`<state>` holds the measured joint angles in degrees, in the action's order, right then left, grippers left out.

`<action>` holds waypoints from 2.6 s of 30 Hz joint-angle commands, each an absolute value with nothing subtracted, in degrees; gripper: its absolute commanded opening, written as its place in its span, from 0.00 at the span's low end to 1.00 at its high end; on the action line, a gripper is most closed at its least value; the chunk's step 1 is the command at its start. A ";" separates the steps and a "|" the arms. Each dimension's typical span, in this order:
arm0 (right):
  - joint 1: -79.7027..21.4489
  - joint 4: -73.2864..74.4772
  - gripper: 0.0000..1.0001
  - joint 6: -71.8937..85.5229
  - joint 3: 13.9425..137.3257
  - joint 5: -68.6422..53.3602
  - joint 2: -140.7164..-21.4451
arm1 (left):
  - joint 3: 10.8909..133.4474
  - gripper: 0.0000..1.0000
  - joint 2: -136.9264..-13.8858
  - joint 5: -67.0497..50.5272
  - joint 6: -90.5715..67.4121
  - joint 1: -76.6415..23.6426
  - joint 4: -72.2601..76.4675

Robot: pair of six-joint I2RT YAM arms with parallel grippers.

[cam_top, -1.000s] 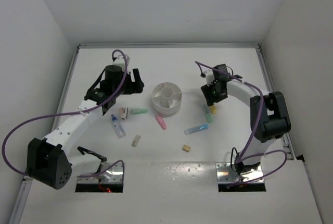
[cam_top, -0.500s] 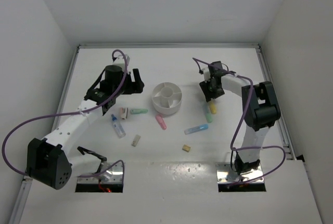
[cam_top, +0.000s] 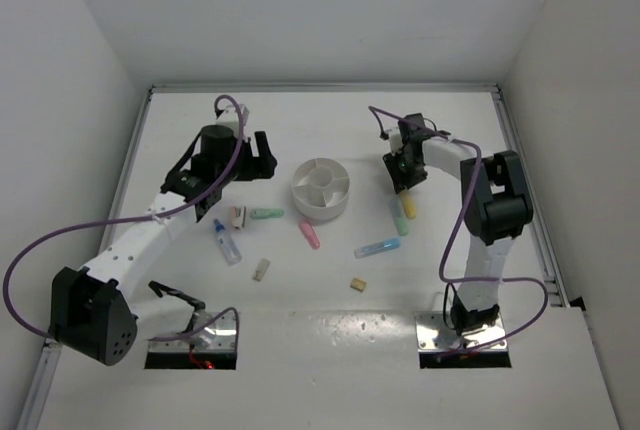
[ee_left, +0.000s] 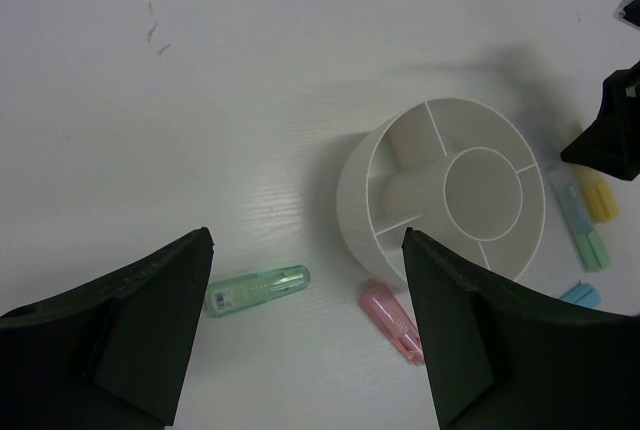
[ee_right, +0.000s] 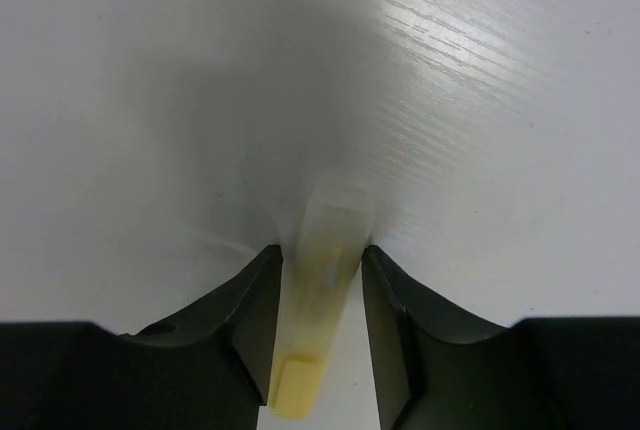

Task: Sort the stationery into containers
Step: Pick up the pen from the center of the board, then place the pen in the storage box.

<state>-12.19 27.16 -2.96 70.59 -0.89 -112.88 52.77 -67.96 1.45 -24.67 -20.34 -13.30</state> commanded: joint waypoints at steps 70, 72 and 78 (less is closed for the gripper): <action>-12.57 -79.72 0.07 53.26 74.36 -70.40 -127.61 | 55.63 0.83 -67.32 4.48 -23.55 -20.57 -13.01; -13.09 -77.62 0.08 51.60 74.97 -70.40 -127.62 | 55.63 0.83 -67.32 4.48 -23.55 -20.57 -13.01; -13.62 -77.08 0.16 51.59 76.02 -70.40 -129.20 | 55.63 0.83 -67.32 4.48 -23.55 -20.57 -13.01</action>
<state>-12.82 -71.99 54.13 73.21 -69.73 -128.75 53.63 -67.85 3.95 -24.21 -20.34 -13.72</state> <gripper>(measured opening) 0.251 0.827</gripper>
